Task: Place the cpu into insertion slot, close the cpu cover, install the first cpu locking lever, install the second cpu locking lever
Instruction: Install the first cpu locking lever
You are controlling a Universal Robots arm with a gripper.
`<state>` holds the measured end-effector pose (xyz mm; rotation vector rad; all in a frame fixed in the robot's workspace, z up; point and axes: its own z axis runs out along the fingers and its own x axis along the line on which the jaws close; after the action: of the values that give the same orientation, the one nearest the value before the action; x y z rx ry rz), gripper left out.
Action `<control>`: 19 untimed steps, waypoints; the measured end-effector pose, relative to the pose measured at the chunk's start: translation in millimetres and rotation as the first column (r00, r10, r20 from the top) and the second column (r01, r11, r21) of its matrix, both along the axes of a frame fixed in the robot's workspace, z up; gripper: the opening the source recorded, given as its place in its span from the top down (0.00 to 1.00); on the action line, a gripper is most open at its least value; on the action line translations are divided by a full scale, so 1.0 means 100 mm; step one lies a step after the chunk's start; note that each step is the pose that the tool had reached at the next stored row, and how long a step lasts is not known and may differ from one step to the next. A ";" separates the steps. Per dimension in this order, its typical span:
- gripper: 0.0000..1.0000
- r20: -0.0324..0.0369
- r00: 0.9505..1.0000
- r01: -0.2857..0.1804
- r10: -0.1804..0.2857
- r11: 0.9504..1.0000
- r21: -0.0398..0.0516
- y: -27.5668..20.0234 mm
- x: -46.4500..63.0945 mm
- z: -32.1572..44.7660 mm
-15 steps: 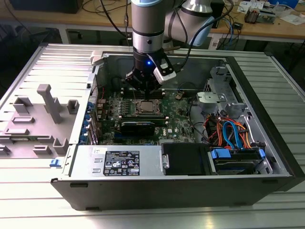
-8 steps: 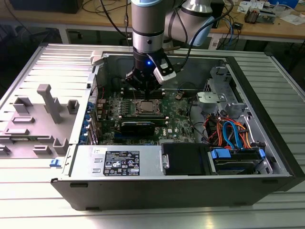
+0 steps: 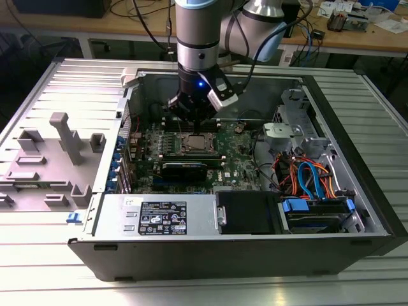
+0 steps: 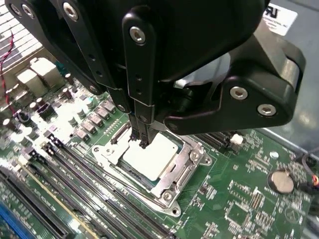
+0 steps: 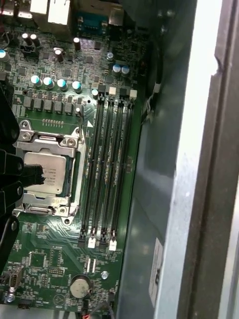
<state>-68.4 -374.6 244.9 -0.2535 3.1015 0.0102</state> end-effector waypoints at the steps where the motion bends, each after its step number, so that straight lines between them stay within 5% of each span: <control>1: 0.89 0.000 1.000 -0.018 0.018 1.000 0.000 0.000 0.00 -0.001; 4: 0.89 0.000 0.997 -0.075 0.075 0.997 0.000 0.000 0.00 -0.001; 12: 0.89 0.000 0.996 -0.090 0.090 0.996 0.002 0.000 -0.18 -0.001; 19: 0.89 0.000 1.000 0.015 -0.015 1.000 0.002 -0.001 -0.19 -0.001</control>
<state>-87.3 -374.6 244.8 -0.2303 3.1029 0.0125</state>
